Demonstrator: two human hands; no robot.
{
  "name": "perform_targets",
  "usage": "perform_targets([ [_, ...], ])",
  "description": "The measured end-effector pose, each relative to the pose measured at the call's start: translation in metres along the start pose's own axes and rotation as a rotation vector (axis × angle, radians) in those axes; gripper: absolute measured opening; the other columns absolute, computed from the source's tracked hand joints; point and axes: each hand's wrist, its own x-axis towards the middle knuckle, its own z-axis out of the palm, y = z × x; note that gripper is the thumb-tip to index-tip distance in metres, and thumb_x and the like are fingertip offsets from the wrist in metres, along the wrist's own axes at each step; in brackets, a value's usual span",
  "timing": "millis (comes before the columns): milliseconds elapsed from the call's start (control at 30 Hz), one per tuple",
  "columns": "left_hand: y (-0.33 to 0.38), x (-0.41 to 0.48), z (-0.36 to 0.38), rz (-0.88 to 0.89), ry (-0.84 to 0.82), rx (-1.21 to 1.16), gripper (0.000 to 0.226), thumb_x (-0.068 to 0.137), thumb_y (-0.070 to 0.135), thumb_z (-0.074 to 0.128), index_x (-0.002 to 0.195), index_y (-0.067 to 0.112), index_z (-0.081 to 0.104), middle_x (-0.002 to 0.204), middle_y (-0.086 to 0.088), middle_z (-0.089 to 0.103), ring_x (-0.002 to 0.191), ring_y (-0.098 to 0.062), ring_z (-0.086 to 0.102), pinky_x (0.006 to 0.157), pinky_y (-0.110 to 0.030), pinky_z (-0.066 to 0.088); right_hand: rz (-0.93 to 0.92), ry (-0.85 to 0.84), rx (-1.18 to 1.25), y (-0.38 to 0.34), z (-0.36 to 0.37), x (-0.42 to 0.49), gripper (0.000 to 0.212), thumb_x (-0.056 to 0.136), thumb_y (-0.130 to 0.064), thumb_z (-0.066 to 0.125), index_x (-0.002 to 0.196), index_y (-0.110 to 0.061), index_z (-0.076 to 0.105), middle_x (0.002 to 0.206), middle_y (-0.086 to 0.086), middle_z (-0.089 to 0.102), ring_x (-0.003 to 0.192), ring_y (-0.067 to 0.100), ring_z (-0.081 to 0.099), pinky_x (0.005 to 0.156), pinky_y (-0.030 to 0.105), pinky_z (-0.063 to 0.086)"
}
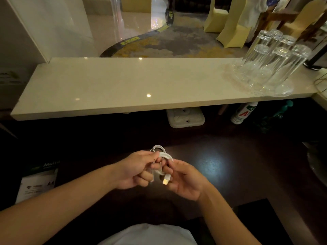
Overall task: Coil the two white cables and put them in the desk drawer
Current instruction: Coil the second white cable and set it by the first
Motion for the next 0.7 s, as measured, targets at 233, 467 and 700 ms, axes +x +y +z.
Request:
perform_targets([
  [233,-0.031,0.019,-0.011,-0.118,0.008,-0.211,0.035,0.102,0.032,0.036,0.078,0.014,0.054,0.055,0.007,0.034,0.030,0.001,0.021,0.032,-0.012,0.012,0.107,0.169,-0.100,0.021,-0.009,0.008,0.017,0.094,-0.027,0.055,0.084,-0.017,0.064,0.055,-0.008,0.036,0.043,0.003,0.026,0.040,0.014,0.022],
  [467,-0.048,0.050,-0.017,0.068,0.257,-0.622,0.034,0.103,0.027,0.036,0.084,0.007,0.057,0.050,0.001,0.056,0.025,0.002,0.024,0.028,-0.012,0.010,-0.055,0.439,0.407,0.050,-0.012,0.055,0.019,0.088,-0.021,0.058,0.093,-0.006,0.068,0.075,0.003,0.066,0.061,0.012,0.056,0.056,0.022,0.041],
  [700,-0.072,0.089,-0.072,0.029,0.662,-0.106,0.029,0.102,0.032,0.042,0.094,0.013,0.061,0.057,0.001,0.043,0.037,-0.004,0.028,0.035,-0.012,0.019,0.038,0.577,-0.006,0.048,-0.028,0.110,0.024,0.096,0.001,0.037,0.094,-0.003,0.062,0.068,0.005,0.050,0.042,0.004,0.040,0.048,0.019,0.040],
])
